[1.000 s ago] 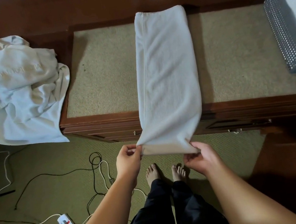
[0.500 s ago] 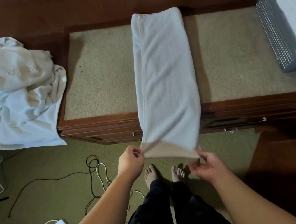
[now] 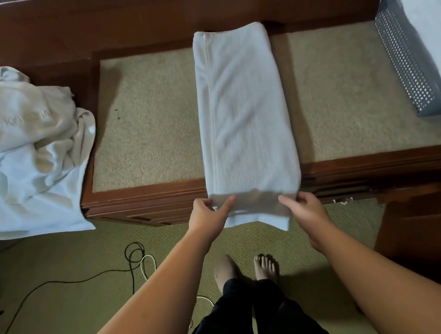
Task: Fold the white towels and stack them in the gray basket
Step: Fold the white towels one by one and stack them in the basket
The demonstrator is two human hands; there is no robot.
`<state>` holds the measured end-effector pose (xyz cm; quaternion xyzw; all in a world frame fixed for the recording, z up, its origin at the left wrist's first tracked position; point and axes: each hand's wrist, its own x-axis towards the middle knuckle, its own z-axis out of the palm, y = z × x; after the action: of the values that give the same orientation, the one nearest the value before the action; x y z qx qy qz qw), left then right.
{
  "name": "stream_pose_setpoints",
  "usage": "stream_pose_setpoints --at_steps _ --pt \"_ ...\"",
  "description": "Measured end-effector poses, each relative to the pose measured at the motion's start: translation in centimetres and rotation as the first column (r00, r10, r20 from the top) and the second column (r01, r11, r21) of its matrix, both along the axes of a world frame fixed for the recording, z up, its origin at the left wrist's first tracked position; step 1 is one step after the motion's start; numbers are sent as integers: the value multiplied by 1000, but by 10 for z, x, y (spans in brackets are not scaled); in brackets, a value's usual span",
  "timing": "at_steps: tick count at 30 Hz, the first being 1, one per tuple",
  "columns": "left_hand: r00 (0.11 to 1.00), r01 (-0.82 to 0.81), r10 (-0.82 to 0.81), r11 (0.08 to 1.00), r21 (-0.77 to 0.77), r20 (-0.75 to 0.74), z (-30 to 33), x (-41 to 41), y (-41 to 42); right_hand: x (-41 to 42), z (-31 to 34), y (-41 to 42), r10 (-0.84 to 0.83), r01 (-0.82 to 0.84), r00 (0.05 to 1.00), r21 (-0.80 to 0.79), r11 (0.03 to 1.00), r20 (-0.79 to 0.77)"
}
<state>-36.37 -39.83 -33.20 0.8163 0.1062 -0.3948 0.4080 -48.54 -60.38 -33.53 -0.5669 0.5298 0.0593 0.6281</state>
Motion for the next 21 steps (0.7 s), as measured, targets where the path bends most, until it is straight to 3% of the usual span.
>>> stream_pose_setpoints --at_steps 4,8,11,15,21 --pt "968 -239 231 968 -74 -101 -8 3 -14 6 -3 -8 -55 54 998 -89 995 -11" --pt "989 -127 123 991 -47 -82 -20 -7 -18 -5 -9 -15 16 -16 1000 -50 999 -1" --pt "995 -91 90 996 -9 -38 -20 -17 -10 -13 -12 -21 157 -156 987 19 988 -25" --pt "998 -56 57 997 -51 17 -11 -32 0 -17 -8 -27 268 -268 963 9 963 -20" --pt "997 -51 50 999 13 59 6 -50 6 -14 -2 -22 46 -51 997 90 995 58"
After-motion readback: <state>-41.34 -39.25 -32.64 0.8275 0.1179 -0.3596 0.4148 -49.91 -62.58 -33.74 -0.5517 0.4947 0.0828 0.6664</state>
